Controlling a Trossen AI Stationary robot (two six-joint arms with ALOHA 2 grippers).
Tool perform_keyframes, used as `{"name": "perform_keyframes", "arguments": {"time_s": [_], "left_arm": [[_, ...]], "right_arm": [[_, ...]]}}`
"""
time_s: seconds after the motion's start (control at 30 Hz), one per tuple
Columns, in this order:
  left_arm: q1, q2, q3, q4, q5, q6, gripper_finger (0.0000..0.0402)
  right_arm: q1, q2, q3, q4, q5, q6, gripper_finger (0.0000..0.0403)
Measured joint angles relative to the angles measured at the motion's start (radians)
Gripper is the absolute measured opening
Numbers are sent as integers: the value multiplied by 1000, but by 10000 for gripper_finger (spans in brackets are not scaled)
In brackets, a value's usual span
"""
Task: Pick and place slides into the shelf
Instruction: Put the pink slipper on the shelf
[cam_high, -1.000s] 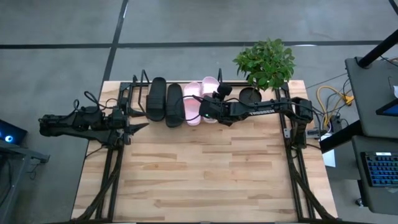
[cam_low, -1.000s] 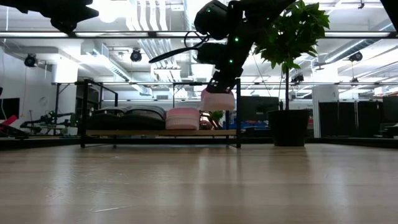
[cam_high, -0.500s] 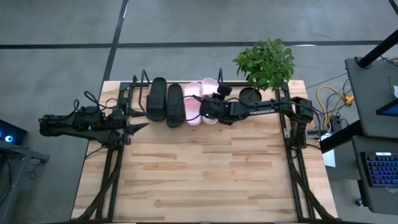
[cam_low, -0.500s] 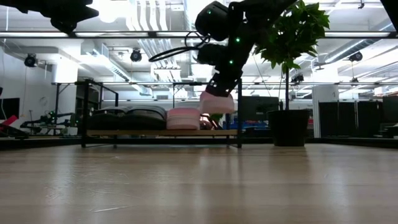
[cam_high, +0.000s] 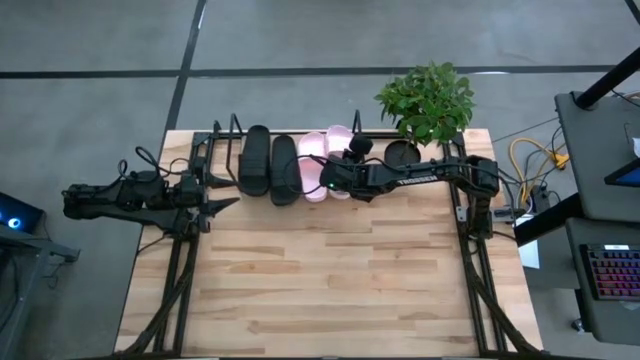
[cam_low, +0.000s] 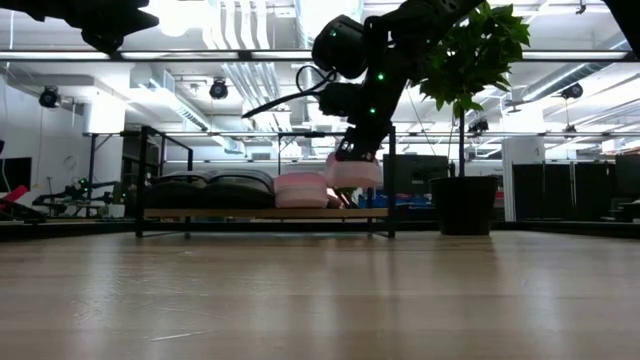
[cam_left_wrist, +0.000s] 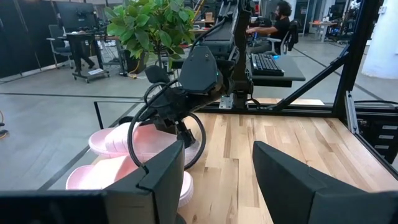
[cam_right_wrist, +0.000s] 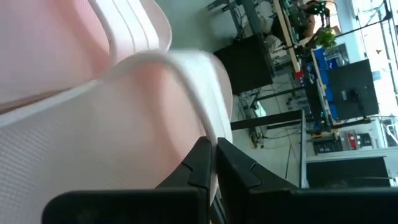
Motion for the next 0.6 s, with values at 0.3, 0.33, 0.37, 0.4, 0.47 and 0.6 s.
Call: {"name": "perform_keyframes", "arguments": {"time_s": [0.3, 0.33, 0.37, 0.4, 0.47, 0.6], "left_arm": [[0, 0, 0, -2, 0, 0, 176], [0, 0, 0, -2, 0, 0, 176], [0, 0, 0, -2, 0, 0, 176], [0, 0, 0, -2, 0, 0, 176], [0, 0, 0, -2, 0, 0, 176], [0, 0, 0, -2, 0, 0, 176]], "right_arm": [[-2, -2, 0, -2, -8, -2, 8], [-6, -2, 0, 0, -19, -2, 8], [-10, -2, 0, 1, -29, 0, 8], [-14, -2, 0, 2, -41, 0, 8], [-23, -2, 0, 4, -51, 1, 8], [-37, -4, -2, 2, -84, -2, 8]]}}
